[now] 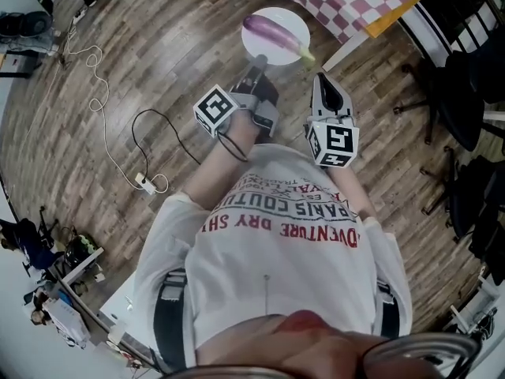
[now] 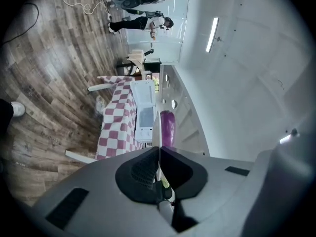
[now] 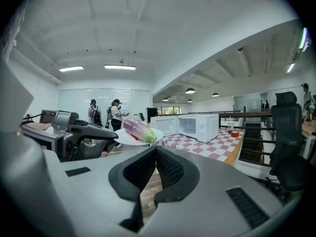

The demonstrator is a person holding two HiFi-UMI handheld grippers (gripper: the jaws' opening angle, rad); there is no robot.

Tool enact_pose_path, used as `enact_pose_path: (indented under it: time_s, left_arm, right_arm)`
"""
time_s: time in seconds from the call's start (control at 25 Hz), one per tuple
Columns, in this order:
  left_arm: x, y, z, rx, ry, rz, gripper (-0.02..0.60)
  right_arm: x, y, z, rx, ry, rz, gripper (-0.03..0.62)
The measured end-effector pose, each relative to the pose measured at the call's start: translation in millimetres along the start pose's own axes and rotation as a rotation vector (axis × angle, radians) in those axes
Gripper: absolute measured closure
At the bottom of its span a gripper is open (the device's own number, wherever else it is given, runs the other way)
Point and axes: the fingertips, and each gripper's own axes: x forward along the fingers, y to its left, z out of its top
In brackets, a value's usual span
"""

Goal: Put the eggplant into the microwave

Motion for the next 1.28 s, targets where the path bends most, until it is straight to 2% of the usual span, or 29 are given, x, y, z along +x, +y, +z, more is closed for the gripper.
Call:
enact_pose_path:
  time_s: [0.48, 0.72, 0.84, 1.12, 1.28]
  left_arm:
    - [99, -2, 137, -0.017, 0.122, -0.008, 0.551]
    - [123, 7, 196, -0.024, 0.163, 0.000, 0.551]
    - [136, 13, 212, -0.050, 0.162, 0.004, 0.551]
    - [166, 36, 223, -0.110, 0.182, 0.045, 0.551]
    - [192, 53, 233, -0.095, 0.163, 0.087, 0.551]
  right_arm:
    - [161, 29, 52, -0.009, -0.004, -0.143, 0.568]
    - [221, 55, 62, -0.016, 0.011, -0.156, 0.568]
    - [242, 57, 62, -0.024, 0.027, -0.158, 0.568]
    - [284, 51, 56, 0.000, 0.053, -0.126, 0.568]
    - [314, 39, 54, 0.009, 0.045, -0.094, 0.568]
